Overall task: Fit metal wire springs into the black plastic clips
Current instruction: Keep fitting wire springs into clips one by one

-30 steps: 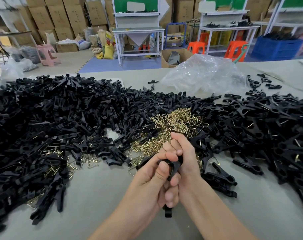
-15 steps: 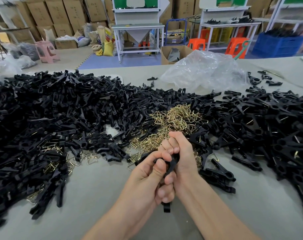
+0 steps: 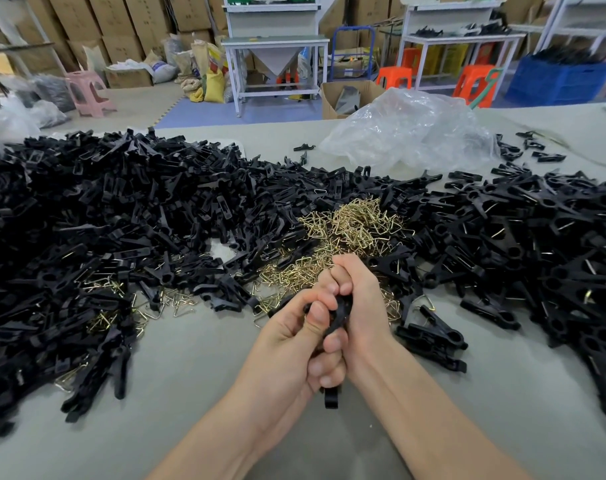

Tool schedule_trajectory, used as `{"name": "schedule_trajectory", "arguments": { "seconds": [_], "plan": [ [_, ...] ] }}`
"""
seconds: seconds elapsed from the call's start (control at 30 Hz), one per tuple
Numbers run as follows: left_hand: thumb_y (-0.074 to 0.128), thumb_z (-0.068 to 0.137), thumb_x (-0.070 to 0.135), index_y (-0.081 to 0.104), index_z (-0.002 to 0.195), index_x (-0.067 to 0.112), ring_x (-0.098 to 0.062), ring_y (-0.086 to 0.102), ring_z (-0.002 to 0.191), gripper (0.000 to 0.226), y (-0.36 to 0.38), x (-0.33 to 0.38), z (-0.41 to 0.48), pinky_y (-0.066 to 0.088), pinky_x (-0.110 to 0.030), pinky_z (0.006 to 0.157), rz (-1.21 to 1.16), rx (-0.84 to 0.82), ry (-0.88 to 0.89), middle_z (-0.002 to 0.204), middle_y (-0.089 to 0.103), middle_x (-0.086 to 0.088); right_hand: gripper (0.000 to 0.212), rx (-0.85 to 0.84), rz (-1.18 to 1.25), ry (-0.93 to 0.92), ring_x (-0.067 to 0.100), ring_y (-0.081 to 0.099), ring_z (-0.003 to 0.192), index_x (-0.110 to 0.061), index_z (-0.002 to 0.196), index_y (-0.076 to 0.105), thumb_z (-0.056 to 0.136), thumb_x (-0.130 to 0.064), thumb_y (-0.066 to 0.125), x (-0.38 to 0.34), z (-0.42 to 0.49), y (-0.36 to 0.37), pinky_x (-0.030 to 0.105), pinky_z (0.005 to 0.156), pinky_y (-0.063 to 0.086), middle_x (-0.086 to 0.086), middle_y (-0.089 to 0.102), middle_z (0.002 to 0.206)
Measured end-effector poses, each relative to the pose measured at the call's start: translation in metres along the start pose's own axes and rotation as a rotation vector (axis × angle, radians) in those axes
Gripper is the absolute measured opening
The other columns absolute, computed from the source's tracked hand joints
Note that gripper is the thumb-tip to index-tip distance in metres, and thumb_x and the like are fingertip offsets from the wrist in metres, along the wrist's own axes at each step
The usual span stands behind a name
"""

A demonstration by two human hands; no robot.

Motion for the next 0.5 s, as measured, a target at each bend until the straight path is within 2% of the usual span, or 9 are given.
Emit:
{"name": "schedule_trajectory", "arguments": {
  "seconds": [0.07, 0.13, 0.23, 0.3, 0.4, 0.5],
  "plan": [
    [0.055, 0.092, 0.026, 0.070, 0.093, 0.021, -0.004, 0.032, 0.040, 0.016, 0.0007, -0.0004, 0.0007, 0.038, -0.018, 0.042, 0.007, -0.019, 0.002, 0.061, 0.046, -0.002, 0.049, -0.015, 0.004, 0.031, 0.008, 0.030, 0.041, -0.023, 0.050, 0.030, 0.093, -0.025, 0.053, -0.0021, 0.0000, -0.0012, 0.020, 0.043, 0.035, -0.007, 0.034, 0.051],
    [0.056, 0.095, 0.025, 0.072, 0.106, 0.019, -0.004, 0.035, 0.041, 0.020, 0.0000, -0.0002, 0.0017, 0.039, -0.018, 0.043, 0.032, -0.044, 0.004, 0.062, 0.048, -0.001, 0.050, -0.014, -0.010, 0.069, 0.007, 0.026, 0.042, -0.025, 0.051, 0.027, 0.092, -0.031, 0.054, -0.0032, -0.0010, -0.0027, 0.021, 0.043, 0.031, -0.009, 0.027, 0.052],
    [0.063, 0.091, 0.029, 0.068, 0.122, 0.019, -0.004, 0.039, 0.043, 0.033, -0.0021, -0.0002, 0.0028, 0.042, -0.019, 0.045, 0.054, -0.093, -0.010, 0.064, 0.050, -0.001, 0.050, -0.007, -0.018, 0.085, 0.007, 0.029, 0.039, -0.025, 0.052, 0.028, 0.092, -0.035, 0.056, -0.0032, -0.0034, -0.0056, 0.021, 0.038, 0.035, -0.010, 0.027, 0.052],
    [0.064, 0.088, 0.028, 0.068, 0.122, 0.019, -0.005, 0.042, 0.045, 0.035, -0.0031, 0.0001, 0.0024, 0.044, -0.019, 0.048, 0.070, -0.125, -0.014, 0.066, 0.053, -0.002, 0.051, -0.017, -0.016, 0.080, 0.008, 0.025, 0.043, -0.025, 0.050, 0.028, 0.093, -0.033, 0.057, -0.0029, -0.0024, -0.0058, 0.021, 0.042, 0.034, -0.009, 0.027, 0.052],
    [0.068, 0.085, 0.026, 0.071, 0.118, 0.019, -0.007, 0.044, 0.047, 0.034, -0.0032, 0.0000, 0.0020, 0.046, -0.022, 0.051, 0.093, -0.143, -0.011, 0.069, 0.056, -0.004, 0.056, -0.007, 0.006, 0.102, 0.015, 0.010, 0.059, -0.025, 0.051, 0.021, 0.093, -0.031, 0.059, -0.0032, 0.0021, -0.0055, 0.028, 0.058, 0.017, -0.007, 0.016, 0.056],
    [0.070, 0.084, 0.026, 0.073, 0.112, 0.020, -0.008, 0.045, 0.046, 0.029, -0.0033, -0.0012, 0.0021, 0.046, -0.023, 0.052, 0.102, -0.151, -0.006, 0.068, 0.056, -0.005, 0.056, -0.037, 0.041, 0.111, 0.012, 0.014, 0.056, -0.024, 0.048, 0.029, 0.096, -0.032, 0.059, -0.0025, 0.0036, -0.0054, 0.027, 0.057, 0.020, -0.008, 0.022, 0.054]
  ]
}}
Point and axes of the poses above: each hand's wrist, its own z-axis towards the middle knuckle, its own y-axis out of the palm, x = y × z, the point moved 2 cm from there along z, towards the middle knuckle
